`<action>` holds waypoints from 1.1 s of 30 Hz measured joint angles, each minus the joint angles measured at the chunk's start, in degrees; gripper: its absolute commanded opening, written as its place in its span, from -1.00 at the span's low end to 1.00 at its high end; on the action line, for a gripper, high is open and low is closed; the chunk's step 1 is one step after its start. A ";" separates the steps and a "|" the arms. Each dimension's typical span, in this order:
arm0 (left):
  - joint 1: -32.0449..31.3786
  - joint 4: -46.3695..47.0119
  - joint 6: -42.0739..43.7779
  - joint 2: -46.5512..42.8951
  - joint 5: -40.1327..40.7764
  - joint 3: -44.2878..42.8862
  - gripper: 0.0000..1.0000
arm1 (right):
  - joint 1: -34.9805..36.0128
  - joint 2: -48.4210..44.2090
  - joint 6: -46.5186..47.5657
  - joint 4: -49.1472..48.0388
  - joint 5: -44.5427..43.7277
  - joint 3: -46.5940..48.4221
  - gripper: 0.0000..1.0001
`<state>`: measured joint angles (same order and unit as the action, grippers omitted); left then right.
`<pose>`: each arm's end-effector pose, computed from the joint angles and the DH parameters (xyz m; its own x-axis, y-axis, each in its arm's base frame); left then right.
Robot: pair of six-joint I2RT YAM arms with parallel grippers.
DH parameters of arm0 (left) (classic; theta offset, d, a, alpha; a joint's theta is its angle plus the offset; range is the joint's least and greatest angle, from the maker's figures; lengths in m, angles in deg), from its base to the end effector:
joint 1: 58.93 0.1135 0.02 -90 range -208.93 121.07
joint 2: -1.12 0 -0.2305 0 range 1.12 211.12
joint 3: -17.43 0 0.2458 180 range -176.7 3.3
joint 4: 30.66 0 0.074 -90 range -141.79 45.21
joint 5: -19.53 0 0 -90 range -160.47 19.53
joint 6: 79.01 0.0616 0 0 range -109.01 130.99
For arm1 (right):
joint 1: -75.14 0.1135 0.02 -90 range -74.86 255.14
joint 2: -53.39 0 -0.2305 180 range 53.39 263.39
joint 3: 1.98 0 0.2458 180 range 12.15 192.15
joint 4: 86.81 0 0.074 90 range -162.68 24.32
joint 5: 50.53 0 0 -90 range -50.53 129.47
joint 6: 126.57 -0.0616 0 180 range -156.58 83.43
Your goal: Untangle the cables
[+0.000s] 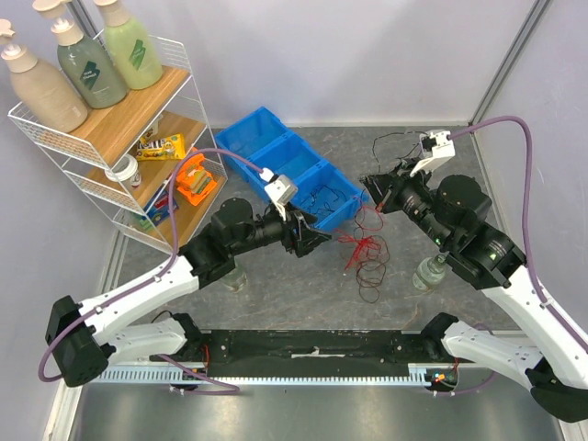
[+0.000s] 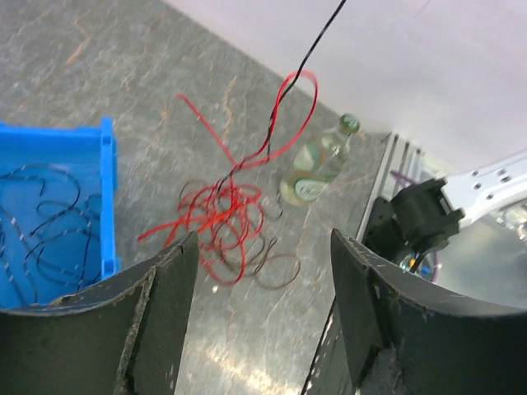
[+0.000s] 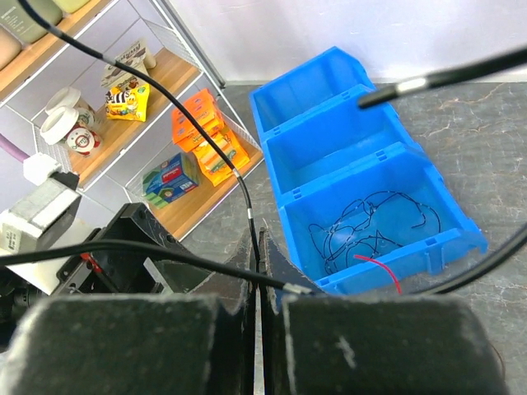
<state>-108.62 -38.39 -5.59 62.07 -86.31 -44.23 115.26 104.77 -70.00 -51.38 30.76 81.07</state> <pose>0.1723 -0.2291 0.3018 -0.3351 -0.0293 -0.9417 0.8485 0.4251 -0.3152 0.1742 0.1346 0.4138 -0.3291 0.4348 -0.8382 -0.4075 0.7354 0.5414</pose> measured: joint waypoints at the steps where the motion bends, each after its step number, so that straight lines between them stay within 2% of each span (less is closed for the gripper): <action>1: -0.09 1.49 -0.81 0.31 -0.24 0.00 0.45 | 0.00 -0.04 -0.02 0.00 0.04 0.00 -1.00; 8: -2.54 7.85 -3.78 4.24 -0.22 0.15 0.48 | 0.00 -0.31 -0.26 -0.22 0.61 0.02 -1.00; 14: -3.43 8.87 -4.61 8.83 2.91 2.19 0.61 | 0.00 -0.26 -0.39 -0.35 1.64 0.42 -1.00; 18: -4.09 9.53 -4.59 12.68 3.76 2.91 0.62 | 0.00 -0.28 -0.50 -0.90 2.38 0.68 -1.00; 22: -4.68 14.08 -4.61 18.40 3.76 3.74 0.59 | 0.00 -0.26 -0.98 -1.20 3.19 0.68 -1.00; 26: -5.40 17.92 -4.61 22.73 3.76 5.11 0.37 | 0.00 0.02 -1.44 -1.53 4.07 1.38 -1.00; 28: -5.92 18.56 -4.61 23.93 3.78 5.11 0.11 | 0.00 0.09 -1.46 -1.62 4.13 1.86 -1.00; 33: -7.08 19.96 -5.57 25.35 3.80 6.05 -0.30 | 0.00 0.11 -0.94 -1.68 3.69 4.24 -1.00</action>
<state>-115.70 -18.44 -11.17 87.42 -82.50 -38.17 115.26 104.88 -70.94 -53.06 34.45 85.31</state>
